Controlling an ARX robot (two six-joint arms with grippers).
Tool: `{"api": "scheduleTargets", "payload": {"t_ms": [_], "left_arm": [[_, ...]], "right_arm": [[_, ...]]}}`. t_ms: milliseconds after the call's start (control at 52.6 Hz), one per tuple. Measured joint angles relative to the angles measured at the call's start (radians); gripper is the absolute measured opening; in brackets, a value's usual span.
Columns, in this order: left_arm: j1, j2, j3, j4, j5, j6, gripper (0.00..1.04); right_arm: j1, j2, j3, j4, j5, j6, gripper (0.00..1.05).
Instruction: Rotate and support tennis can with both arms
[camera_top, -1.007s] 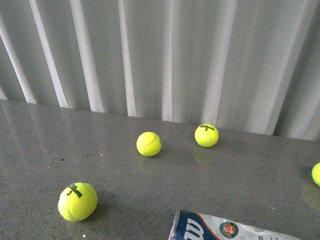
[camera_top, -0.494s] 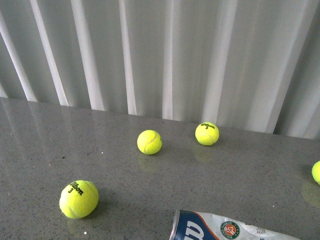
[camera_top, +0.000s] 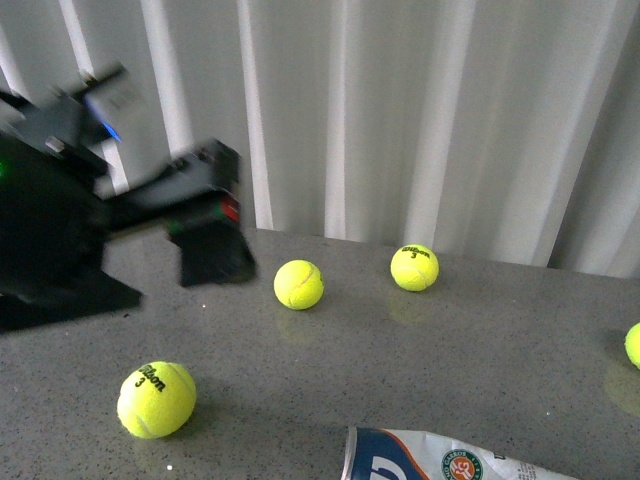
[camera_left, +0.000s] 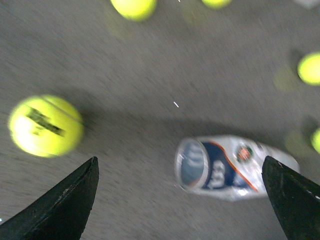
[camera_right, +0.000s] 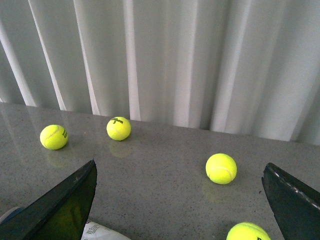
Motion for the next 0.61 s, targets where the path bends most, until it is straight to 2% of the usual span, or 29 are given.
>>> {"api": "scheduleTargets", "payload": {"t_ms": [76,171,323,608], "left_arm": [[-0.048,0.093,0.013,-0.003,0.085,-0.068,0.98],[-0.102,0.165,0.006,0.065,0.181,-0.136,0.98],[-0.146,0.264,-0.002,0.132,0.185,-0.137,0.98],[-0.145,0.433,0.028,0.25,0.153,-0.118,0.98]], "right_arm": [[0.0,0.0,0.0,0.0,0.001,0.0,0.98],[0.0,0.0,0.0,0.0,0.0,0.0,0.98],[0.0,0.0,0.0,0.0,0.0,0.0,0.98],[0.0,0.0,0.0,0.0,0.0,0.0,0.98]]}}
